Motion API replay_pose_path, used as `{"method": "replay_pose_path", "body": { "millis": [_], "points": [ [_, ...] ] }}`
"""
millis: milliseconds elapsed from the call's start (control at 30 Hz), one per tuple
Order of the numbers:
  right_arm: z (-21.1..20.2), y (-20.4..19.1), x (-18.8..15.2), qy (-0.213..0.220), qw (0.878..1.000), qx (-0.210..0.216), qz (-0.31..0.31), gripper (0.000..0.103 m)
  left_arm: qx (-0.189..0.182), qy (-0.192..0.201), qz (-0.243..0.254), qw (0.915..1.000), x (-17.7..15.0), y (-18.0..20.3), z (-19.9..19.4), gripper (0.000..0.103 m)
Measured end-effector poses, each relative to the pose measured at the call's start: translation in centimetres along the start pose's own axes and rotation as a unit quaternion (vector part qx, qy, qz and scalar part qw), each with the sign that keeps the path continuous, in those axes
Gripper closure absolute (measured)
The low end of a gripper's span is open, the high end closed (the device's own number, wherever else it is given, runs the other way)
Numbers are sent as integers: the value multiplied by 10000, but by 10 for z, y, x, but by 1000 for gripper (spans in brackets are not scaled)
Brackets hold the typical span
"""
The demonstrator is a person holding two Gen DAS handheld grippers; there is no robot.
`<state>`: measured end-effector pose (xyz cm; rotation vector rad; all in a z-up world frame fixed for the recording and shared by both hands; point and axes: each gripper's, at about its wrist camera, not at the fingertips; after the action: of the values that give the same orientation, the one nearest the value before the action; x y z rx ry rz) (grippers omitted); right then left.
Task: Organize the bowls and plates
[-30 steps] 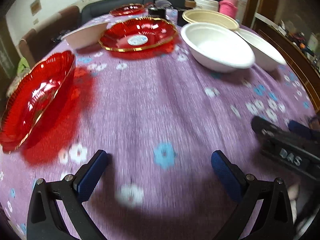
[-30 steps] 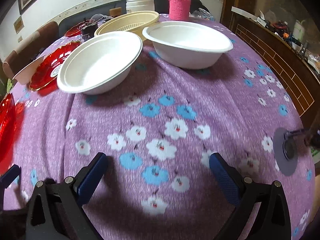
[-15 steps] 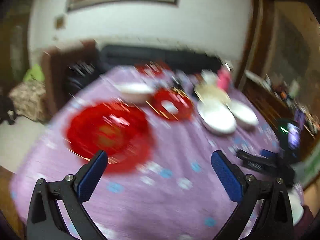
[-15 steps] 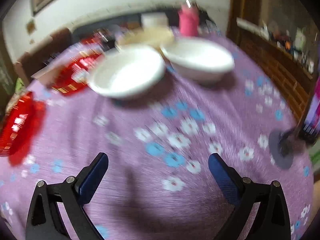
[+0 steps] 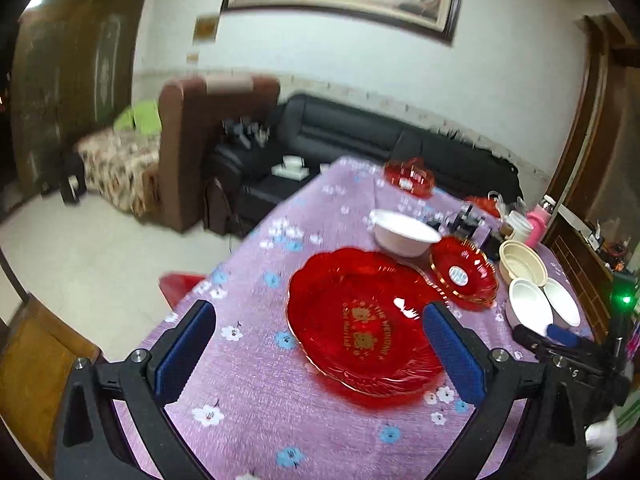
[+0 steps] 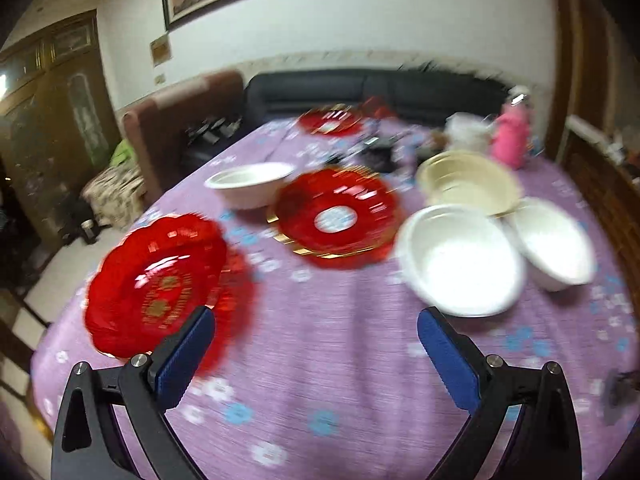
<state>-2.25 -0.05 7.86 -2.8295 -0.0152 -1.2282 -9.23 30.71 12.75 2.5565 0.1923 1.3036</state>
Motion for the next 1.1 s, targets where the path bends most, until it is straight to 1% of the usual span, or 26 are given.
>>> {"method": "replay_pose_path", "body": {
  "millis": [33,100,167,233,267,300,333,433,467,533,600,633,667,700,733,767,800,833,867,900,933,967,1033,1100],
  "points": [
    [11,-7,2,-131,9998,134,69,1,9,-92,-45,9999,3,-5,10,0],
    [28,-16,5,-349,9985,360,206,4,148,-296,-52,9994,8,-13,32,0],
    [45,-25,8,-578,9963,545,341,11,223,-442,58,9988,11,-16,50,0],
    [62,-36,9,-788,9936,688,418,14,365,-575,185,9975,14,-18,70,0],
    [69,-41,8,-868,9927,716,439,15,324,-628,168,9974,15,-20,75,0],
    [72,-45,9,-897,9923,724,443,15,193,-729,115,9971,16,-23,83,0],
    [78,-49,9,-952,9918,730,441,17,93,-894,17,9959,17,-27,94,0],
    [86,-56,11,-1070,9907,739,402,23,33,-1259,-212,9918,14,-35,120,0],
    [89,-58,11,-1109,9904,735,388,25,-8,-1345,-230,9907,13,-35,128,0],
    [95,-64,10,-1188,9900,698,304,28,30,-1447,-225,9892,10,-35,139,0],
    [101,-68,9,-1237,9898,658,247,33,20,-1586,-291,9869,9,-35,152,4],
    [104,-70,9,-1274,9893,666,237,36,-6,-1665,-321,9855,9,-35,158,9],
    [107,-70,8,-1318,9887,674,248,37,-48,-1764,-339,9837,7,-34,163,17],
    [110,-70,8,-1346,9882,678,258,41,-84,-1862,-345,9819,5,-33,168,21],
    [113,-70,7,-1383,9876,693,270,44,-108,-1967,-345,9798,3,-31,173,30],
    [114,-71,7,-1404,9873,691,271,45,-132,-2060,-350,9778,2,-29,176,40],
    [114,-71,7,-1368,9881,656,247,46,-69,-2029,-284,9788,1,-27,177,41],
    [115,-72,8,-1370,9882,652,228,50,-29,-1991,-217,9797,1,-25,176,51],
    [115,-72,9,-1367,9881,667,213,54,-10,-2028,-183,9791,0,-22,178,58],
    [115,-73,9,-1373,9879,686,207,63,0,-2041,-196,9788,0,-21,179,62],
    [116,-74,9,-1407,9871,742,205,72,-27,-2044,-228,9786,-1,-21,179,72],
    [117,-75,9,-1427,9863,797,209,73,0,-2035,-243,9788,-1,-21,178,73],
    [117,-77,9,-1409,9873,709,185,74,38,-2004,-294,9793,-1,-23,176,73],
    [116,-78,8,-1406,9867,806,163,74,95,-1923,-317,9808,1,-24,169,73]
  ]
}}
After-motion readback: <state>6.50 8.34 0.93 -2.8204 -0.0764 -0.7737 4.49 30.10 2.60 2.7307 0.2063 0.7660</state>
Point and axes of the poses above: each gripper's, at about its wrist camera, not at the fingertips, and z roughly the way its jaws point, y to its right, x to its top, and after that the axes turned 6 degrees about -x, right-handed
